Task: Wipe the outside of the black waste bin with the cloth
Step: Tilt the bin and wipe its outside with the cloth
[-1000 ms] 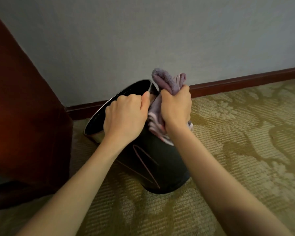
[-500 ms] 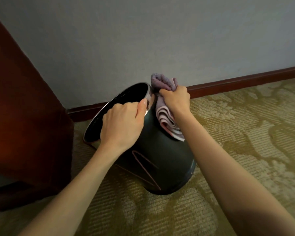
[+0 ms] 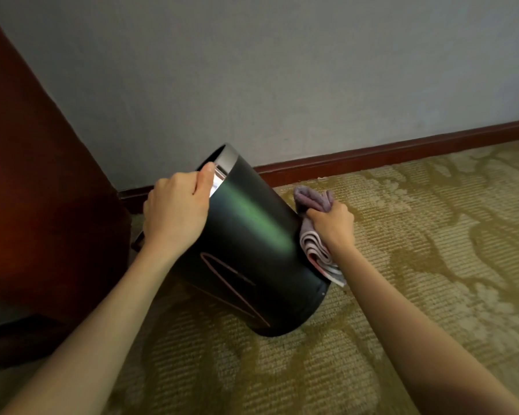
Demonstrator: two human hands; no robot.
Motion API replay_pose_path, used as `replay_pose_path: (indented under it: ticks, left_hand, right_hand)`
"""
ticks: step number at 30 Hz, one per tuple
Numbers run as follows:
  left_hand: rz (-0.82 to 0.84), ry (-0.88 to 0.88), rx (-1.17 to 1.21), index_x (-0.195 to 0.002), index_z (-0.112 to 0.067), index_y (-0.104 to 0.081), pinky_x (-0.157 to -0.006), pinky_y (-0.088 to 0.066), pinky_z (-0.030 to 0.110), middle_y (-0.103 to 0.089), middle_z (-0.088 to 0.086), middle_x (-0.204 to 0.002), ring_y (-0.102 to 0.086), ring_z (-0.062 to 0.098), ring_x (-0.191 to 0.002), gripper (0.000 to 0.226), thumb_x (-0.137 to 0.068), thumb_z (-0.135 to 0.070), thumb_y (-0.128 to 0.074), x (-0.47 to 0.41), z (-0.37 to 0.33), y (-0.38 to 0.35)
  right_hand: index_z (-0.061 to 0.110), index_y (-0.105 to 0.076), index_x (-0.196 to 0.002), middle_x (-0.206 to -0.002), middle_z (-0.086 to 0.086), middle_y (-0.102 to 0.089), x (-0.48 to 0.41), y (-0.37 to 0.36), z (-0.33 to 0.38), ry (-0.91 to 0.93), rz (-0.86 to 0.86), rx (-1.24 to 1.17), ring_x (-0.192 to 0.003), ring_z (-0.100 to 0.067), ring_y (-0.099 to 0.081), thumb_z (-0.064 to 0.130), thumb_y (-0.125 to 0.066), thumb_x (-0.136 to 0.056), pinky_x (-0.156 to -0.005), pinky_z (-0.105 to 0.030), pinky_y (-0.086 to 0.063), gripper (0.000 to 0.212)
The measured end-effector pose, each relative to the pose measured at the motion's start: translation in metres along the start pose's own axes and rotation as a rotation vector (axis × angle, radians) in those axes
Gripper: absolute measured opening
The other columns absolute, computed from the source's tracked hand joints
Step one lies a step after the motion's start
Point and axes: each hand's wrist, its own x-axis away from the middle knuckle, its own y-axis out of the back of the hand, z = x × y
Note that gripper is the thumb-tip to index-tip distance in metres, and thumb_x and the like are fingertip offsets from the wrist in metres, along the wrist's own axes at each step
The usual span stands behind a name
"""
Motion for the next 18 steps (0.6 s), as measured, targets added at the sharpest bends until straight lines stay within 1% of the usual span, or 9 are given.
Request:
replay_pose_path:
  ticks: [2,4,6,8,10,12,14,17,18]
  left_hand:
    - [0.005,0.006,0.000,-0.048,-0.016,-0.036,-0.054,-0.027,0.034,-0.039,-0.003,-0.049,-0.041,0.028,-0.054,0.057,-0.097,-0.045,-0.032,0.002,-0.004,-0.002]
    - [-0.006,-0.012,-0.029,-0.050,-0.016,-0.040,-0.049,-0.021,0.030,-0.037,-0.006,-0.049,-0.034,0.018,-0.046,0.056,-0.097,-0.045,-0.031,0.005,-0.010,-0.004]
    - [-0.018,-0.026,-0.059,-0.051,-0.016,-0.041,-0.044,-0.013,0.027,-0.033,-0.008,-0.047,-0.026,0.007,-0.043,0.055,-0.098,-0.043,-0.033,0.006,-0.015,-0.006]
    - [-0.010,-0.028,-0.074,-0.049,-0.018,-0.037,-0.043,-0.012,0.026,-0.032,-0.008,-0.047,-0.024,0.006,-0.044,0.054,-0.098,-0.042,-0.033,0.005,-0.017,-0.007]
    - [-0.001,-0.024,-0.079,-0.050,-0.018,-0.036,-0.044,-0.012,0.028,-0.032,-0.006,-0.048,-0.025,0.009,-0.044,0.054,-0.098,-0.042,-0.032,0.002,-0.020,-0.008]
    - [0.007,-0.015,-0.088,-0.053,-0.015,-0.041,-0.048,-0.017,0.032,-0.032,-0.006,-0.050,-0.028,0.018,-0.047,0.054,-0.098,-0.042,-0.031,0.000,-0.022,-0.011]
    - [0.000,-0.019,-0.101,-0.059,-0.012,-0.048,-0.055,-0.024,0.035,-0.034,-0.003,-0.053,-0.034,0.026,-0.056,0.052,-0.098,-0.042,-0.030,0.001,-0.027,-0.013]
    - [-0.022,-0.038,-0.098,-0.065,-0.011,-0.056,-0.058,-0.026,0.037,-0.055,0.017,-0.066,-0.050,0.041,-0.067,0.052,-0.097,-0.043,-0.031,0.002,-0.029,-0.014]
    - [-0.027,-0.036,-0.088,-0.065,-0.011,-0.057,-0.058,-0.026,0.037,-0.060,0.021,-0.071,-0.053,0.044,-0.071,0.052,-0.097,-0.043,-0.032,0.002,-0.028,-0.014]
  right_hand:
    - [0.006,-0.053,-0.127,-0.123,-0.017,-0.061,0.000,0.002,-0.004,-0.018,-0.013,0.015,-0.105,-0.037,-0.060,0.030,-0.064,-0.077,-0.083,-0.038,-0.048,0.056]
    - [0.007,-0.054,-0.123,-0.119,-0.017,-0.063,0.000,0.001,-0.006,-0.043,-0.045,0.039,-0.104,-0.037,-0.060,0.030,-0.064,-0.079,-0.078,-0.037,-0.046,0.051]
    - [0.006,-0.054,-0.115,-0.115,-0.018,-0.063,0.005,0.001,-0.006,-0.062,-0.091,0.069,-0.104,-0.037,-0.059,0.031,-0.062,-0.081,-0.076,-0.036,-0.044,0.042]
    - [0.005,-0.052,-0.112,-0.117,-0.018,-0.061,0.011,-0.002,-0.002,-0.081,-0.119,0.061,-0.108,-0.038,-0.057,0.032,-0.060,-0.082,-0.085,-0.041,-0.046,0.042]
    - [0.005,-0.050,-0.118,-0.123,-0.017,-0.057,0.018,-0.003,0.008,-0.074,-0.132,0.037,-0.114,-0.038,-0.053,0.033,-0.058,-0.082,-0.094,-0.047,-0.045,0.046]
    - [0.005,-0.047,-0.121,-0.127,-0.016,-0.055,0.027,-0.006,0.024,-0.025,-0.161,0.022,-0.117,-0.037,-0.051,0.033,-0.058,-0.083,-0.095,-0.047,-0.043,0.048]
    - [0.006,-0.046,-0.120,-0.127,-0.016,-0.053,0.039,-0.010,0.044,0.081,-0.197,0.013,-0.115,-0.036,-0.051,0.031,-0.059,-0.084,-0.092,-0.044,-0.044,0.046]
    - [0.010,-0.046,-0.118,-0.121,-0.012,-0.050,0.059,-0.019,0.066,0.306,-0.249,-0.015,-0.109,-0.032,-0.051,0.027,-0.062,-0.081,-0.082,-0.038,-0.040,0.043]
    - [0.011,-0.047,-0.117,-0.119,-0.010,-0.050,0.063,-0.022,0.069,0.362,-0.261,-0.023,-0.107,-0.030,-0.051,0.026,-0.063,-0.079,-0.080,-0.036,-0.039,0.044]
